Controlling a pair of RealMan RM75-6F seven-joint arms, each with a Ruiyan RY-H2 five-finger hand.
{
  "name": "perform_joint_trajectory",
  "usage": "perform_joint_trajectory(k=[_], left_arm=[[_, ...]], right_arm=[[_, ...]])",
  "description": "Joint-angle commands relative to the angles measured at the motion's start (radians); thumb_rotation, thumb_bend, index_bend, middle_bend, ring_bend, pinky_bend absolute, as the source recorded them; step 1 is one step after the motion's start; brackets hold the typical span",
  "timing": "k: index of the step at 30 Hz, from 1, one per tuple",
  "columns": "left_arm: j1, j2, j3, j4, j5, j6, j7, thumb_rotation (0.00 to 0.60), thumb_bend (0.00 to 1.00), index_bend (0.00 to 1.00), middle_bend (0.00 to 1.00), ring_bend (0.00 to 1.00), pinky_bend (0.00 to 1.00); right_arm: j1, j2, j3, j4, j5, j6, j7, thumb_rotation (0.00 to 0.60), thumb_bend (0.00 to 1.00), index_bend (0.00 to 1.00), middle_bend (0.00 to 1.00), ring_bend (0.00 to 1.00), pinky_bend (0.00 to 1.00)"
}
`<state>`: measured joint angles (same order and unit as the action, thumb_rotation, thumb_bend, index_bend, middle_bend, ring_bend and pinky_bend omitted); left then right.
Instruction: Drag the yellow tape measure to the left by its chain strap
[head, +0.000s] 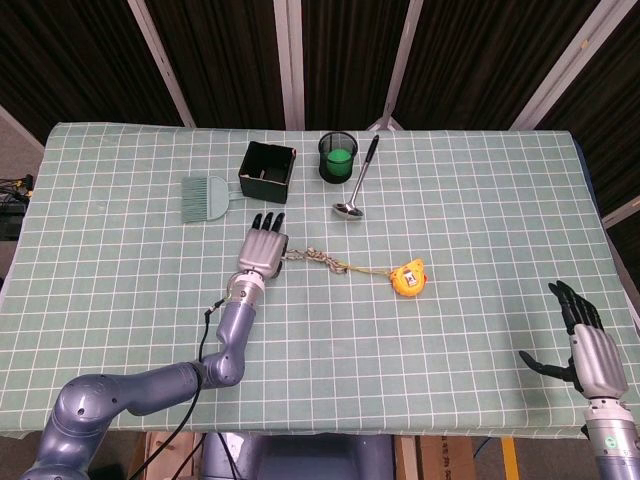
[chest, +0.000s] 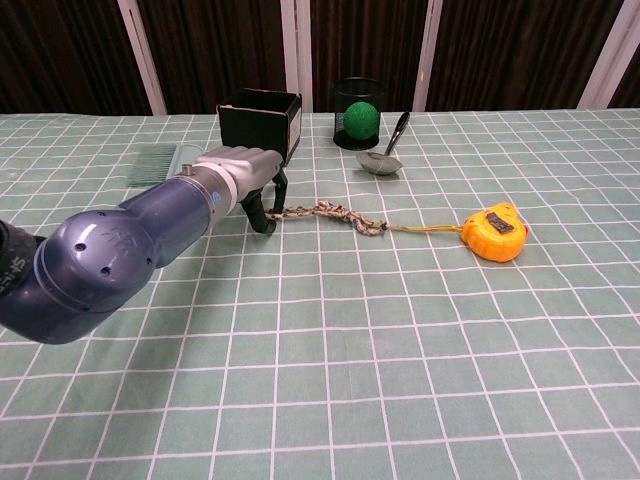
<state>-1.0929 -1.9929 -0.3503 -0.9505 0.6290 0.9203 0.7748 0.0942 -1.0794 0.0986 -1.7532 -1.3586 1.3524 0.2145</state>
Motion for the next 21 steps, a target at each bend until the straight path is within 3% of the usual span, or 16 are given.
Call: perform_joint_trajectory(k=[1, 21], left_arm=[[0.0, -0.001, 0.0, 0.001, 0.004, 0.0, -0.003, 0.6, 0.48, 0.53, 0.03, 0.0, 0.0], [0.007, -0.001, -0.005, -0.01, 0.021, 0.002, -0.008, 0.6, 0.51, 0.53, 0.04, 0.0, 0.0]], right_arm=[[0.0, 0.0, 0.0, 0.001, 0.0, 0.0, 0.0, 0.6, 0.19, 0.0, 0.0, 0.0, 0.0], [-0.001, 0.0, 0.0, -0.001, 0.0, 0.001, -0.003, 0.6, 0.19, 0.0, 0.0, 0.0, 0.0]])
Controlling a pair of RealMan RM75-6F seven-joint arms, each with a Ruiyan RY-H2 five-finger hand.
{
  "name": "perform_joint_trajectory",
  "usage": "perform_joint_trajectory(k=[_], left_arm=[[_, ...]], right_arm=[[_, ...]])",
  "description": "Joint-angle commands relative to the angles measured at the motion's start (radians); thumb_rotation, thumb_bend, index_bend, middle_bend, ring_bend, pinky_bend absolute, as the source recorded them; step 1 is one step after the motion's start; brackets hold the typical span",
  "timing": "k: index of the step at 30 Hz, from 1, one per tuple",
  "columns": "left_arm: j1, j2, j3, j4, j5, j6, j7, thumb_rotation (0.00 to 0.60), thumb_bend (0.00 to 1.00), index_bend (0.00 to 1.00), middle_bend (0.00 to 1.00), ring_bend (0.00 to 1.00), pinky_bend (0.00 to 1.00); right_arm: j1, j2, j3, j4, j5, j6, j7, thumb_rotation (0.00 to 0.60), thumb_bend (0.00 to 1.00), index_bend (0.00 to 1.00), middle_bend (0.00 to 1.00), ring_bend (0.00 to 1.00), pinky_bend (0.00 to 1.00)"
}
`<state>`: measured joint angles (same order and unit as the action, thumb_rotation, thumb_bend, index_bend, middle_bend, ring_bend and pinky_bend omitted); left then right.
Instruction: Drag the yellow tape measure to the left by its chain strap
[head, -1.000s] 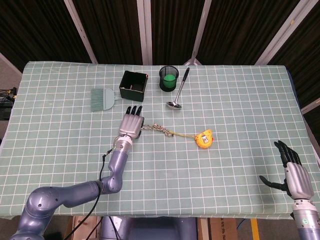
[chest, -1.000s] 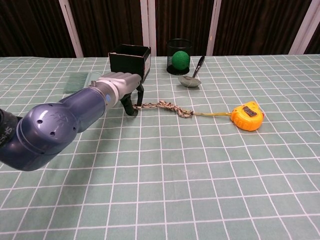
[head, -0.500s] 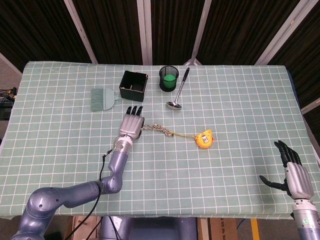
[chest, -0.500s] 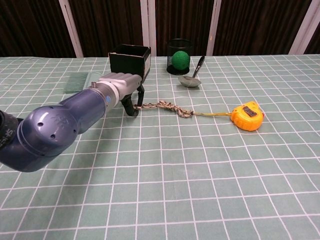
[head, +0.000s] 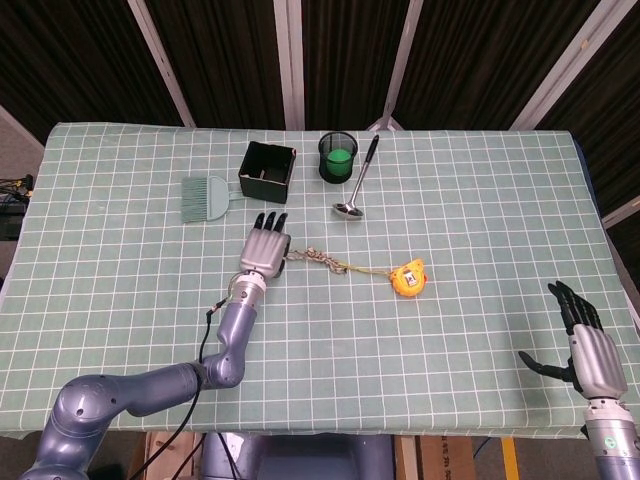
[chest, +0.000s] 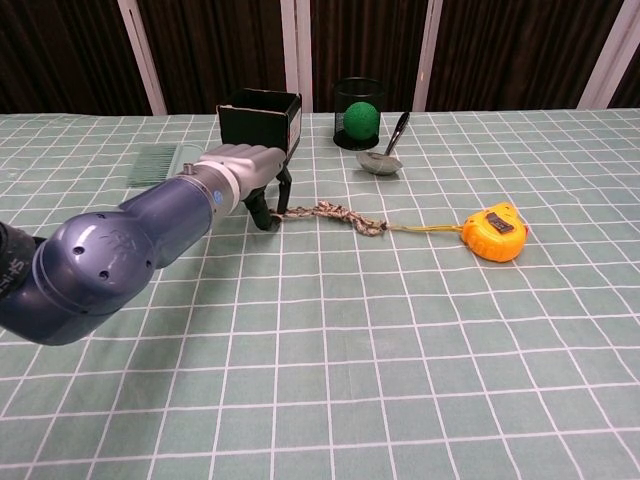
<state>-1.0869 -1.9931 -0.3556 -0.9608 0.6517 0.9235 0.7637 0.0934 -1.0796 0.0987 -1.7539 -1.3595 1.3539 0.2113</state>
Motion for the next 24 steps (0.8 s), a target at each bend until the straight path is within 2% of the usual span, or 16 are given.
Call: perform_joint_trajectory(k=[1, 24], left_arm=[[0.001, -0.001, 0.001, 0.002, -0.004, -0.001, 0.005, 0.6, 0.51, 0.53, 0.04, 0.0, 0.0], [0.003, -0.002, -0.004, 0.003, -0.007, -0.005, 0.01, 0.6, 0.51, 0.53, 0.04, 0.0, 0.0]], right_arm=[[0.0, 0.0, 0.001, 0.0, 0.001, 0.0, 0.001, 0.6, 0.19, 0.0, 0.0, 0.0, 0.0], [-0.001, 0.0, 0.002, -0.003, 0.004, 0.001, 0.004, 0.6, 0.19, 0.0, 0.0, 0.0, 0.0]])
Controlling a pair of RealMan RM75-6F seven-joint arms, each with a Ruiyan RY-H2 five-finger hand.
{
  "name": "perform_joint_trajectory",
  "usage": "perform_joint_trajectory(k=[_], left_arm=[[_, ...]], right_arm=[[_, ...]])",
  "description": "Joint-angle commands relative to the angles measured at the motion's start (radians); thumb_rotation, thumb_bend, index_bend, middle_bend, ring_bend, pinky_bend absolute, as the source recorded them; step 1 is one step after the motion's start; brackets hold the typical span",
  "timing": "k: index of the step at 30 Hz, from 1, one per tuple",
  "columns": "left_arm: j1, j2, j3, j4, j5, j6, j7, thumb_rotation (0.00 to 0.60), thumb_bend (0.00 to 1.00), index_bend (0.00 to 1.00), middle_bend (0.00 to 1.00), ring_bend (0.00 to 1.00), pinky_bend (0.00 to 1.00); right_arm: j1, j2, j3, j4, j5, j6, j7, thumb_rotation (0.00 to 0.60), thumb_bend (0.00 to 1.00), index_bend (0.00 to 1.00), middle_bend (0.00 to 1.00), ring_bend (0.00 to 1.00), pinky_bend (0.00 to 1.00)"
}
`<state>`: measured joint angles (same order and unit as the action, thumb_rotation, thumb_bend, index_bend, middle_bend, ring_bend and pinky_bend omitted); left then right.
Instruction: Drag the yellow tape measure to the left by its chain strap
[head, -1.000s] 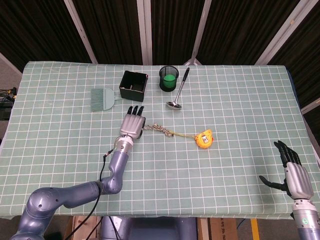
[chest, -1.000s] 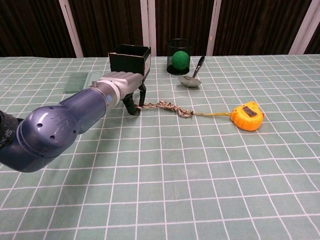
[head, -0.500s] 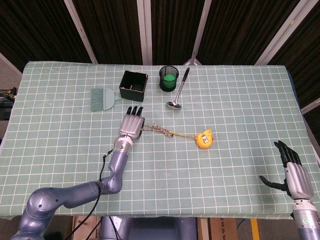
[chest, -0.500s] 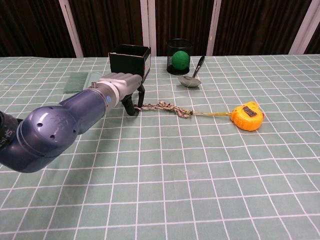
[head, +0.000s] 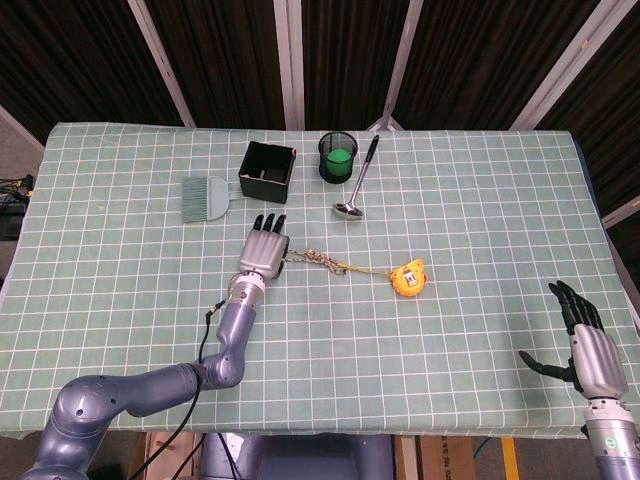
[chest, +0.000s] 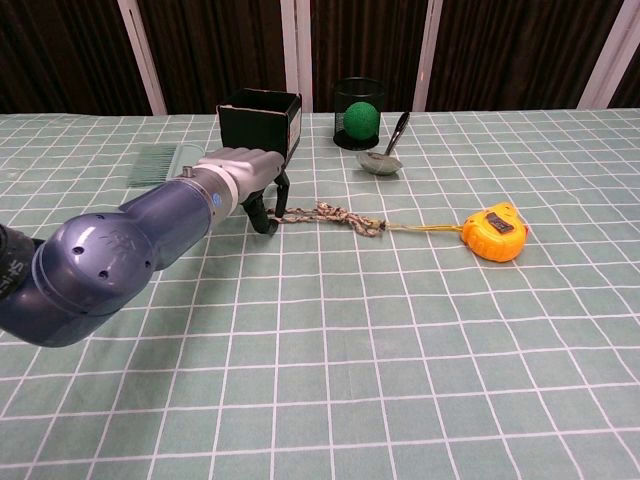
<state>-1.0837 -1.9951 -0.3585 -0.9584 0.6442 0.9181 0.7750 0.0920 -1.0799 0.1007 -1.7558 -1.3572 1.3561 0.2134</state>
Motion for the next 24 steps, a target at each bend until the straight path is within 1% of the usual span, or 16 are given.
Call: perform_joint_trajectory(k=[1, 11, 16, 19, 24], left_arm=[[0.0, -0.001, -0.001, 0.001, 0.0, 0.0, -0.002, 0.6, 0.51, 0.53, 0.04, 0.0, 0.0], [0.006, -0.005, 0.005, 0.008, -0.003, -0.003, 0.004, 0.6, 0.55, 0.57, 0.06, 0.0, 0.0], [0.007, 0.002, 0.003, 0.0, 0.006, 0.005, 0.002, 0.6, 0.55, 0.57, 0.06, 0.0, 0.0], [0.01, 0.009, 0.001, -0.011, 0.012, 0.012, -0.002, 0.6, 0.55, 0.57, 0.06, 0.0, 0.0], [0.019, 0.04, 0.003, -0.062, 0.041, 0.035, -0.01, 0.6, 0.55, 0.58, 0.06, 0.0, 0.0]], right_arm=[[0.0, 0.0, 0.0, -0.002, 0.002, -0.002, 0.002, 0.6, 0.19, 0.0, 0.0, 0.0, 0.0], [0.0, 0.001, 0.002, -0.002, 0.003, 0.0, 0.002, 0.6, 0.19, 0.0, 0.0, 0.0, 0.0], [0.0, 0.001, 0.003, -0.001, 0.003, 0.0, 0.002, 0.6, 0.19, 0.0, 0.0, 0.0, 0.0], [0.0, 0.001, 0.003, -0.001, 0.004, 0.0, 0.002, 0.6, 0.19, 0.0, 0.0, 0.0, 0.0], [-0.001, 0.001, 0.004, 0.0, 0.002, 0.003, 0.002, 0.6, 0.19, 0.0, 0.0, 0.0, 0.0]])
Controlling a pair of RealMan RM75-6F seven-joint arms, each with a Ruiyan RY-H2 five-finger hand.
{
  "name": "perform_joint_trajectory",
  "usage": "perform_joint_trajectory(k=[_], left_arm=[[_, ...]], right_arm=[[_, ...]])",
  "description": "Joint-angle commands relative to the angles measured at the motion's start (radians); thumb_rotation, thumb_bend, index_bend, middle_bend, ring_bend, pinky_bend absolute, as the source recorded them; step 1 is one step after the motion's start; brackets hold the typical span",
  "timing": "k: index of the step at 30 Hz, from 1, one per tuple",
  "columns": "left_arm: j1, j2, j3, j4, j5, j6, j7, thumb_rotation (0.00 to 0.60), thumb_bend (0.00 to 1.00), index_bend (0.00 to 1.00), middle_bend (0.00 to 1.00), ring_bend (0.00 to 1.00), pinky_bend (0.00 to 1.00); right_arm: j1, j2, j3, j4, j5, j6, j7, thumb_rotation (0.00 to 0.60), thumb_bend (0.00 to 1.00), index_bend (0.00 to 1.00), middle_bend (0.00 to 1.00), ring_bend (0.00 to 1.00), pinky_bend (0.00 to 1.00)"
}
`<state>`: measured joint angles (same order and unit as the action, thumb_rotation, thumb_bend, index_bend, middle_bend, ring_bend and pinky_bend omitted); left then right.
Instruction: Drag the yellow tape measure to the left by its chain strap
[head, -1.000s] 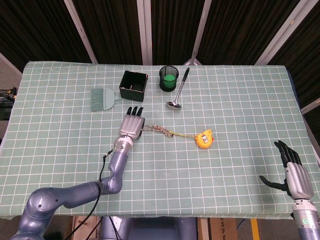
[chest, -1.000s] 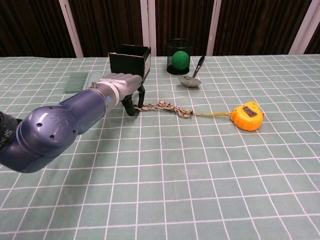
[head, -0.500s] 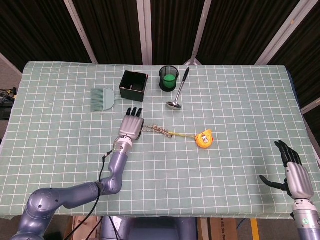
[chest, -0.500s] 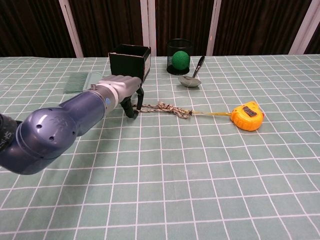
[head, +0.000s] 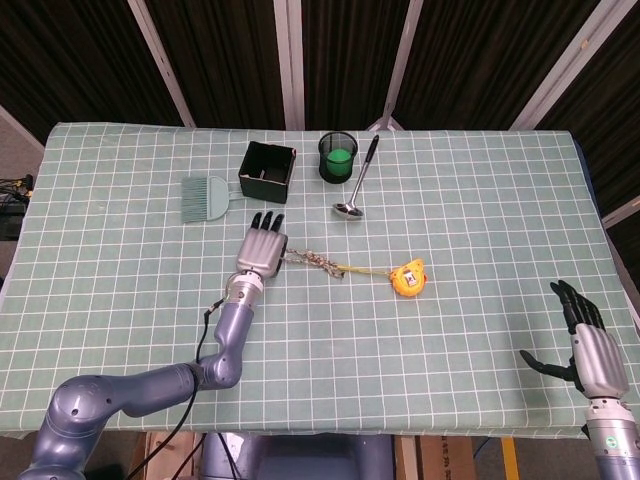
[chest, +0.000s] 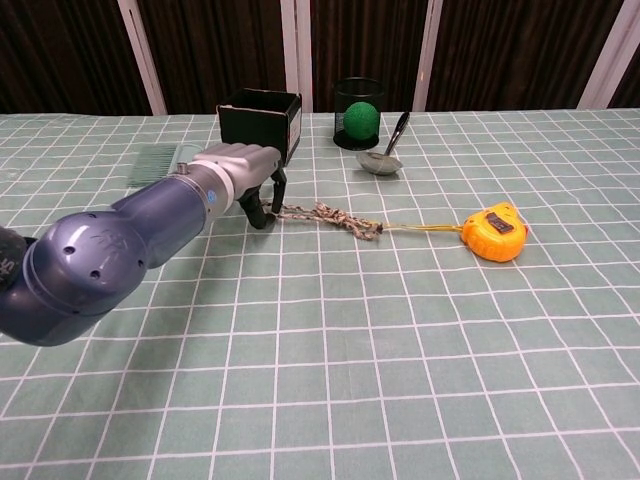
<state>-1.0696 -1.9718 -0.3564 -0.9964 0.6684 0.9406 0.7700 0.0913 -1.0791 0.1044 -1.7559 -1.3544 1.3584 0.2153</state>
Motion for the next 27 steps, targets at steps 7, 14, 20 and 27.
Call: perform_joint_trajectory(k=[7, 14, 20, 27], left_arm=[[0.026, 0.089, 0.006, -0.15, 0.084, 0.066, -0.023, 0.6, 0.55, 0.57, 0.06, 0.0, 0.0], [0.08, 0.195, 0.061, -0.284, 0.177, 0.129, -0.03, 0.6, 0.55, 0.58, 0.06, 0.0, 0.0], [0.141, 0.3, 0.091, -0.389, 0.221, 0.183, -0.046, 0.6, 0.56, 0.58, 0.06, 0.0, 0.0], [0.213, 0.412, 0.124, -0.488, 0.269, 0.237, -0.079, 0.6, 0.56, 0.58, 0.06, 0.0, 0.0]], right_arm=[[-0.001, -0.002, 0.0, 0.003, -0.005, 0.006, -0.004, 0.6, 0.19, 0.0, 0.0, 0.0, 0.0], [-0.002, -0.003, 0.001, 0.004, -0.002, 0.007, -0.007, 0.6, 0.19, 0.0, 0.0, 0.0, 0.0], [-0.003, -0.005, 0.002, 0.004, -0.003, 0.01, -0.01, 0.6, 0.19, 0.0, 0.0, 0.0, 0.0], [-0.003, -0.009, 0.003, 0.006, -0.007, 0.016, -0.018, 0.6, 0.19, 0.0, 0.0, 0.0, 0.0]])
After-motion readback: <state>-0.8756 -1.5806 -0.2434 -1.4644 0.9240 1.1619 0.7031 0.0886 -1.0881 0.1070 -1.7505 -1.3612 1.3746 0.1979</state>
